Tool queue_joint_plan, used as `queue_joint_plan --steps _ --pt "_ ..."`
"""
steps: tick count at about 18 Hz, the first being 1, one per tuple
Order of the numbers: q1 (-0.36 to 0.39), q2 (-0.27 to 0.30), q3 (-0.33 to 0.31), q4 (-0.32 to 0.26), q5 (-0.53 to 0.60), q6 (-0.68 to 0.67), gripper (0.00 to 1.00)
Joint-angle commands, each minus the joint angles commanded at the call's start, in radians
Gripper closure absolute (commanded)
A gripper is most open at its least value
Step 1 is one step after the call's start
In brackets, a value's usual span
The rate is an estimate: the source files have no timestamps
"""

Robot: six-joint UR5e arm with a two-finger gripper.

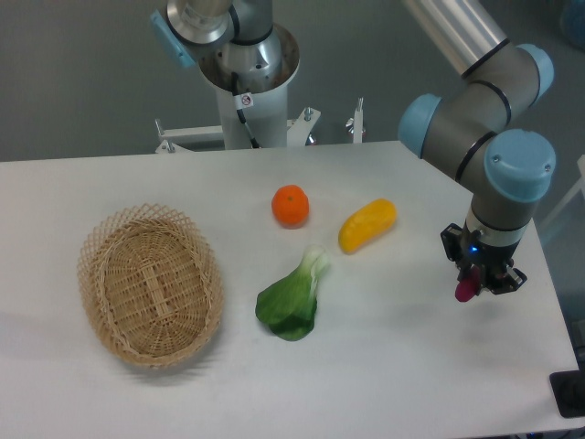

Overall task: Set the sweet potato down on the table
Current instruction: 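Carry the purple sweet potato in the gripper toward the bok choy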

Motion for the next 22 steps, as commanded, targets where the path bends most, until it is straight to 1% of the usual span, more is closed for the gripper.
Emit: queue_joint_plan --steps 6,8,15,19,22 --pt "-0.008 0.002 0.002 -0.005 -0.002 -0.006 0.92" --pt "-0.031 0.002 0.002 -0.005 0.000 -0.023 0.92" --pt "-0.104 -0.003 0.000 -0.002 -0.009 -0.216 0.92" --pt "-0.155 -0.026 0.002 0.009 -0.011 -0.290 0.92" --pt "-0.196 -0.054 0.009 0.037 -0.011 -0.392 0.92"
